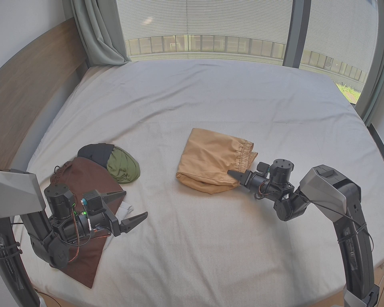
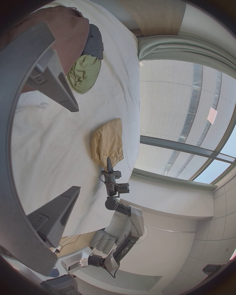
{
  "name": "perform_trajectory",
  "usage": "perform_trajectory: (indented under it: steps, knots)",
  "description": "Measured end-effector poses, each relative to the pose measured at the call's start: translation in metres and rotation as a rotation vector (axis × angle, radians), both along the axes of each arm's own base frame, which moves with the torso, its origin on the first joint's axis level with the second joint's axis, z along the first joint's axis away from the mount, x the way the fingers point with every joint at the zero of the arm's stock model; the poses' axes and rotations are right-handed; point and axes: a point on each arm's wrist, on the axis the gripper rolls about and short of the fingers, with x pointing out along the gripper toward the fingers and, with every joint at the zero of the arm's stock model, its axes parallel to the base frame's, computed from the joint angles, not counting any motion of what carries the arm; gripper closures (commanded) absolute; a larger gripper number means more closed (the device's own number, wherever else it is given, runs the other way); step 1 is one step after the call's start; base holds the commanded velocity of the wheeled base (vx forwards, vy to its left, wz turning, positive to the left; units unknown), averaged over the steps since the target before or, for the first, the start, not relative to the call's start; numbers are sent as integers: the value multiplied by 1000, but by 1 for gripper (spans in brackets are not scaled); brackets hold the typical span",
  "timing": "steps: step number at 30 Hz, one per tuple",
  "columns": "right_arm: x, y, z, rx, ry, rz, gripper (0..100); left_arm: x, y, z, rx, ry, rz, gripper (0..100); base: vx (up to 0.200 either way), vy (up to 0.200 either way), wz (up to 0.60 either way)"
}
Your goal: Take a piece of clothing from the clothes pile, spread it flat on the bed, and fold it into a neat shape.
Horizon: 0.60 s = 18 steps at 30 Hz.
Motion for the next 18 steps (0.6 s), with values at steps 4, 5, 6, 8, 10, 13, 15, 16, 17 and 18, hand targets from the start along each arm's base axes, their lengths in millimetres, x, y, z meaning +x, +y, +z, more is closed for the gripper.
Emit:
perform_trajectory:
  steps: [4,5,6,8,10,13,15,16,17,18]
  knots:
    - [0,-3,-6,-2,7,-8,100,1,0,0,-1,-4,0,0,0,0,0]
    - [1,-4,-6,-2,7,-11,100,1,0,1,-1,-5,1,0,0,0,0]
    - [1,-4,-6,-2,4,-13,0,1,0,1,-1,-5,1,0,0,0,0]
    - [1,-5,-6,-1,1,-15,0,1,0,1,-1,-7,0,0,0,0,0]
    - [1,-5,-6,0,-2,-20,0,1,0,1,-2,-8,-1,0,0,0,0]
    - [0,-6,-5,2,-11,-25,0,1,0,2,-2,-9,0,0,0,0,0]
    - [-2,-5,-4,2,-13,-25,0,1,-1,2,-2,-11,0,0,0,0,0]
    - [-3,-6,-2,1,-12,-26,0,1,-1,2,-2,-11,0,0,0,0,0]
    - [-5,-8,-1,0,-8,-30,0,1,0,2,-2,-11,0,0,0,0,0]
    - [-6,-9,-1,-1,-5,-32,0,1,0,2,-3,-12,0,0,0,0,0]
